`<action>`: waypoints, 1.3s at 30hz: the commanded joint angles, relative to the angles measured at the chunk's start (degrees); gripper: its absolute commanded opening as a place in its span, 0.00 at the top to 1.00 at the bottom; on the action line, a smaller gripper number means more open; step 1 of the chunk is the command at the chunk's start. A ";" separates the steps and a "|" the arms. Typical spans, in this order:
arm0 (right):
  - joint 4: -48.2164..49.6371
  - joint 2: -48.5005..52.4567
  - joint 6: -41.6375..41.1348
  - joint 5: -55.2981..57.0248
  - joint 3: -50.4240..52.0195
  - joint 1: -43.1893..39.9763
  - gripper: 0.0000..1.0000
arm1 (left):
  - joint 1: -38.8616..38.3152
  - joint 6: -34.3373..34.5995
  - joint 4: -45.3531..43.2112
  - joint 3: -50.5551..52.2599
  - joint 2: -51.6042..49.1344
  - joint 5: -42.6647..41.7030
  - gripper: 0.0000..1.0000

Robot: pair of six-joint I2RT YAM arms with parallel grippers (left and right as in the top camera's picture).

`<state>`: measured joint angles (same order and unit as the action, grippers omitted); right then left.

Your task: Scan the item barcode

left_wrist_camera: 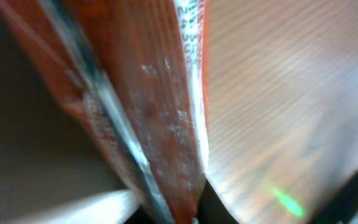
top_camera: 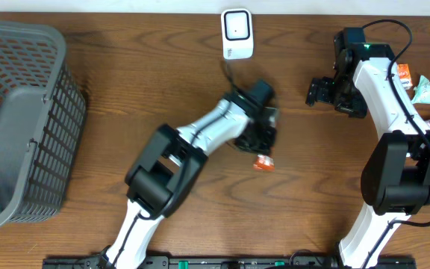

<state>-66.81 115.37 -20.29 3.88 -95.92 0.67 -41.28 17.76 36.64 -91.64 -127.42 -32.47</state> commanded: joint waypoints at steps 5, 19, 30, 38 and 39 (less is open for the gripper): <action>-0.02 -0.35 0.63 0.70 0.11 0.13 0.01 | 3.02 5.51 0.96 -5.42 0.92 -1.44 0.07; -0.02 -0.35 0.63 0.70 0.11 0.13 0.01 | 20.57 5.49 24.59 -8.61 14.58 24.68 0.00; -0.22 -0.35 0.63 -4.57 0.11 0.13 0.01 | 25.42 5.25 30.91 -6.01 14.49 31.69 0.02; -3.50 -0.35 2.95 -32.85 0.31 1.55 0.01 | 25.35 5.29 31.43 -5.97 14.47 31.67 0.02; -3.74 -0.35 4.35 -33.97 0.33 2.62 0.01 | 25.35 5.27 31.43 -5.97 14.47 31.67 0.02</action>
<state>-70.06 115.37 -19.62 -16.58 -95.92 1.02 -16.12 22.90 67.66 -98.10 -112.33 -2.15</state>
